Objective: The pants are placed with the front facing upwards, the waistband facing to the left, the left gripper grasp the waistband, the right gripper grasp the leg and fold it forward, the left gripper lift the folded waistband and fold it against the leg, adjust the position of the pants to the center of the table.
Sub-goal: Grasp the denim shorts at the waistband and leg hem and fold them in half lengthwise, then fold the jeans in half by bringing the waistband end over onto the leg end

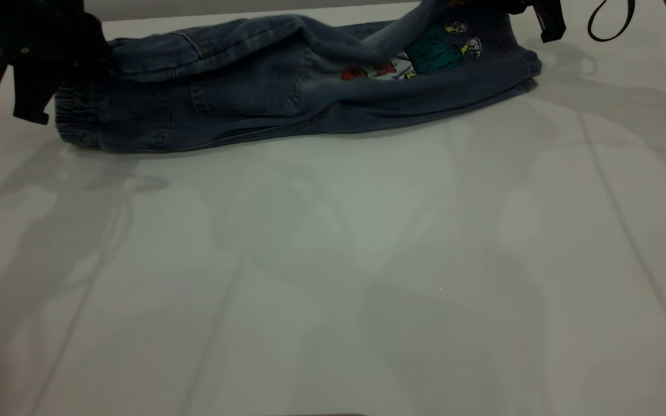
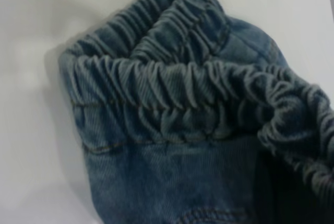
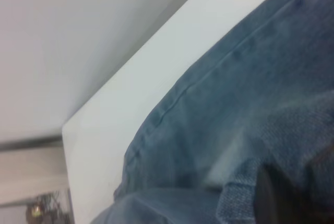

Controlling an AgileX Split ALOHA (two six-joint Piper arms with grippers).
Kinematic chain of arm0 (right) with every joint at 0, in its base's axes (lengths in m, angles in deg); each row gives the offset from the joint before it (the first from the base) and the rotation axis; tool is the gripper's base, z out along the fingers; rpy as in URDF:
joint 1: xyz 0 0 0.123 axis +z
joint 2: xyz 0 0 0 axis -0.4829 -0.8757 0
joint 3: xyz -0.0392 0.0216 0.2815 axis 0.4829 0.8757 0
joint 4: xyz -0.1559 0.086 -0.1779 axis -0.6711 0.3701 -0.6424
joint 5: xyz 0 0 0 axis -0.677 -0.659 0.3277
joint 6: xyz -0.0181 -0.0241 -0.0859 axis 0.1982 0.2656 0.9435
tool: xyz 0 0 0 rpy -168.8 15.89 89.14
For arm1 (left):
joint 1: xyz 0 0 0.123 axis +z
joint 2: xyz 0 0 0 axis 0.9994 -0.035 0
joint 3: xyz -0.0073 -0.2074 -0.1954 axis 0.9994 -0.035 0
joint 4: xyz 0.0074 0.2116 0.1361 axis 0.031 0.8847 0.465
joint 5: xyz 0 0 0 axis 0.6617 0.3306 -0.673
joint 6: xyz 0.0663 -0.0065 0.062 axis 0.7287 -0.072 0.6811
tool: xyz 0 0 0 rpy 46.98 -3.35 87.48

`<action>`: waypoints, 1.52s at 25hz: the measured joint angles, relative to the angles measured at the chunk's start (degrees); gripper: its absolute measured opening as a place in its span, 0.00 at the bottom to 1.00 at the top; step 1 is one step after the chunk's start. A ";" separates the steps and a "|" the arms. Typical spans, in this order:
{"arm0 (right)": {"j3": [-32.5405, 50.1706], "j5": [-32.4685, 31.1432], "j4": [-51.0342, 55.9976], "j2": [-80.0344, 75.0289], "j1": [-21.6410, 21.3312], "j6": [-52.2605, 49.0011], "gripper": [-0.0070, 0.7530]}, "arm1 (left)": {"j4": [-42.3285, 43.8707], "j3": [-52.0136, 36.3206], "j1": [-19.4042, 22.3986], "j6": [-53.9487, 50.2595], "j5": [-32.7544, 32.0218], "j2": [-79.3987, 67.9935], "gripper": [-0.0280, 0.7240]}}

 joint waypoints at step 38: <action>-0.11 -7.52 -3.13 -0.18 0.41 5.19 0.66 | 55.78 0.00 9.53 -12.75 -12.91 7.88 0.78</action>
